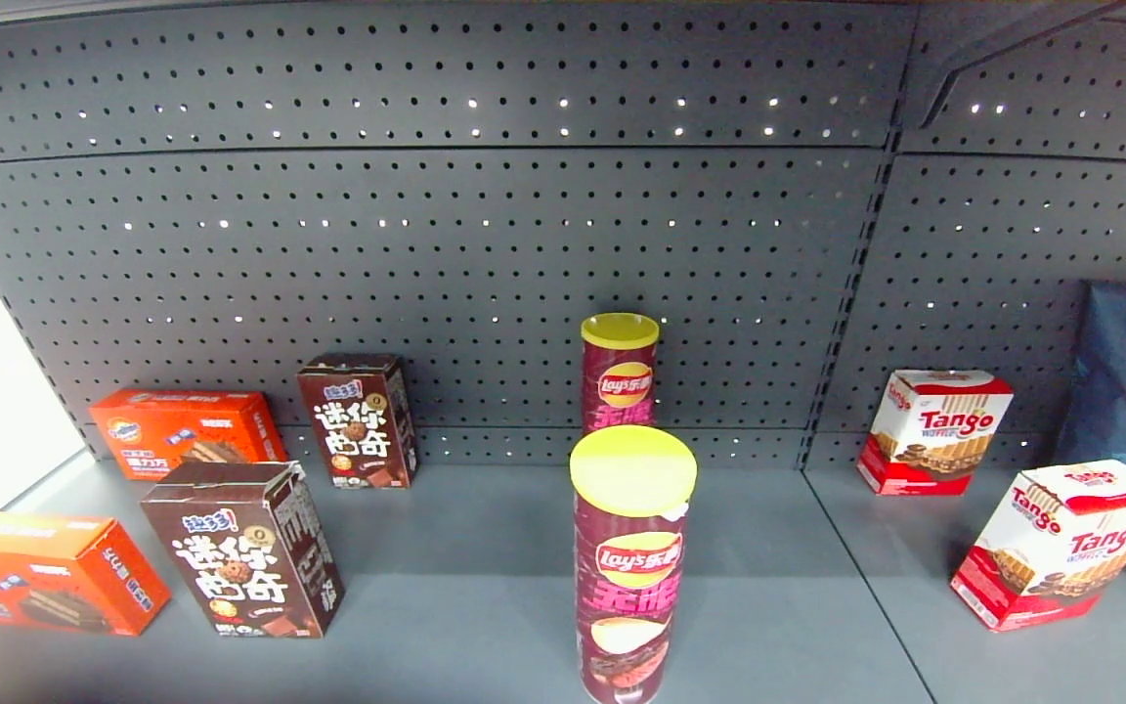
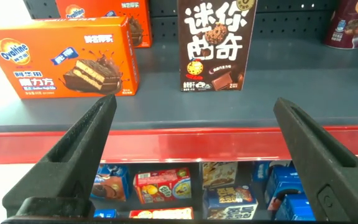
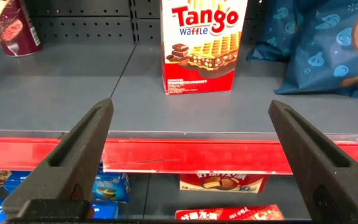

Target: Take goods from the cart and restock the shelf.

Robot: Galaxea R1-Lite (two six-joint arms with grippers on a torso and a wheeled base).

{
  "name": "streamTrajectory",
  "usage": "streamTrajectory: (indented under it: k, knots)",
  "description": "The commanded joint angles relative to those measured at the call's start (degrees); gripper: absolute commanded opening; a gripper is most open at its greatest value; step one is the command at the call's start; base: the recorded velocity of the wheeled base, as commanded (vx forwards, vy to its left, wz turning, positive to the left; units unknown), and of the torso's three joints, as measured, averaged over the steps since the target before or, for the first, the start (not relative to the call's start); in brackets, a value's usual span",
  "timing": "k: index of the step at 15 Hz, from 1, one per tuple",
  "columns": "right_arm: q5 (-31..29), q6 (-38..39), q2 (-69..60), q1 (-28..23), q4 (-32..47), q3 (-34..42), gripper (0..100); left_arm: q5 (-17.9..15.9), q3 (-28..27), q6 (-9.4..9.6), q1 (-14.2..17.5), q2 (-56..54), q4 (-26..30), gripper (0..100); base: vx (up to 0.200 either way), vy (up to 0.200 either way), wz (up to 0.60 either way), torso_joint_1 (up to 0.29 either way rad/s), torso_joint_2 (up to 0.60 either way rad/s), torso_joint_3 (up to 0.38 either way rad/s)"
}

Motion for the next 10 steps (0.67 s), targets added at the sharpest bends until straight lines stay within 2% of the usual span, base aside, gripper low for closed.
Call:
streamTrajectory:
  k: [1,10]
  knots:
    - [0.0,0.0,0.0,0.0,0.0,0.0,100,0.0,0.0,-0.01,0.0,0.0,0.0,100,0.000,0.000,0.00,0.000,0.00,0.000]
    - [0.1,-0.2,0.0,0.0,0.0,0.0,100,0.0,0.0,-0.01,0.0,0.0,0.0,100,0.000,0.000,0.00,0.000,0.00,0.000]
